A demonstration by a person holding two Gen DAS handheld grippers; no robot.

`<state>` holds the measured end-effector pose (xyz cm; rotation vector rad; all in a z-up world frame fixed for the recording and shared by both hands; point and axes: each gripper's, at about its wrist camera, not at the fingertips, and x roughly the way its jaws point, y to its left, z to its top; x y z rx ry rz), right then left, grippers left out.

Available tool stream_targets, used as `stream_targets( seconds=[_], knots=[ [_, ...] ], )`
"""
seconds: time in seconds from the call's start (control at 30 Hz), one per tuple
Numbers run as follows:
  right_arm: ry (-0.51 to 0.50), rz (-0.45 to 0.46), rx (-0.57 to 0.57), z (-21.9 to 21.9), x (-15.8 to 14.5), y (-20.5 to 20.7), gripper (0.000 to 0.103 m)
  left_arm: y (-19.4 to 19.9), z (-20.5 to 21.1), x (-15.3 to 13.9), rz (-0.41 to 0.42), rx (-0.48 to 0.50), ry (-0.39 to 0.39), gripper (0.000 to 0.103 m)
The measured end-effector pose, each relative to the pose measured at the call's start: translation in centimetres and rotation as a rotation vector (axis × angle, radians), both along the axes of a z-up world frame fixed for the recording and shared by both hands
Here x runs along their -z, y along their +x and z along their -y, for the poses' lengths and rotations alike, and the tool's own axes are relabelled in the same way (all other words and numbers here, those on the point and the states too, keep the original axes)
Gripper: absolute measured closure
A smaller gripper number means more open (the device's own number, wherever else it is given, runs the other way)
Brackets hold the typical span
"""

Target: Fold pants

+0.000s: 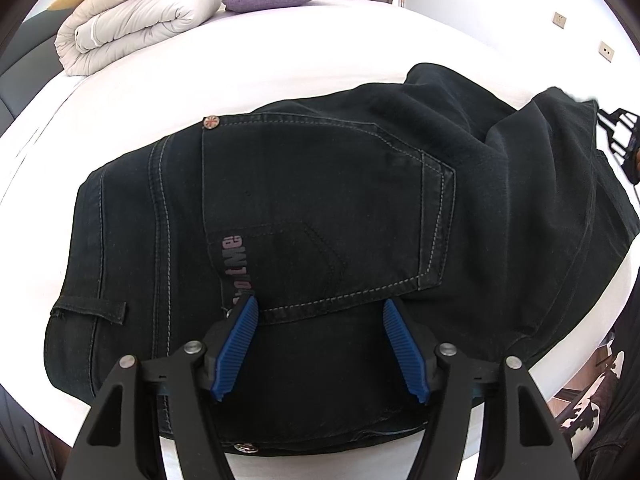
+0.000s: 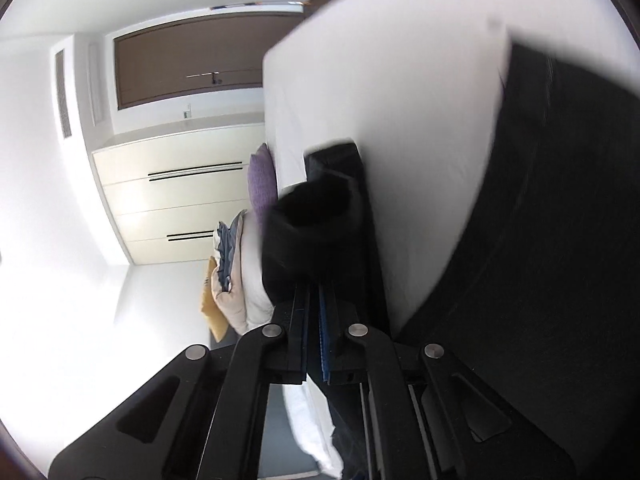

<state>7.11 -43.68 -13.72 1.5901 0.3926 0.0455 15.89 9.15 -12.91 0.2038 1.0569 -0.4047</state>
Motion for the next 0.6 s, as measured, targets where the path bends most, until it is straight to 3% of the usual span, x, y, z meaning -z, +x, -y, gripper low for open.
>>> stream_targets(
  seconds=[0.23,0.3,0.37,0.4,0.43,0.47,0.5,0.53,0.6],
  knots=[
    [-0.313,0.046,0.009,3.9,-9.9,-3.9,0.1,-0.1,-0.3,0.1,0.005,0.004,-0.005,0.035],
    [-0.429,-0.006,-0.056,2.9,-12.0,-3.9,0.1,-0.1,-0.3,0.1,0.005,0.003,-0.005,0.035],
    [-0.471,-0.055,-0.116,1.4,-11.9,-3.6,0.096,-0.1,-0.3,0.1,0.004,0.004,-0.006,0.035],
    [-0.449,-0.08,-0.143,0.6,-10.9,-3.4,0.091,-0.2,-0.3,0.1,0.004,0.004,-0.005,0.035],
    [-0.419,-0.103,-0.162,1.6,-9.8,-4.3,0.064,-0.2,-0.3,0.0,0.005,0.005,-0.003,0.035],
    [-0.376,-0.112,-0.172,1.9,-8.0,-5.6,0.026,-0.2,-0.3,0.0,0.004,0.006,-0.002,0.035],
    [-0.323,-0.11,-0.157,1.5,-7.0,-6.1,0.012,-0.2,-0.3,0.0,0.004,0.007,-0.001,0.035],
    [-0.262,-0.116,-0.13,1.0,-5.1,-6.8,0.007,-0.2,-0.3,0.0,0.003,0.007,-0.001,0.035],
    [-0.146,-0.13,-0.152,0.2,-1.6,-6.8,0.007,-0.2,-0.3,0.0,0.004,0.008,-0.001,0.035]
  ],
)
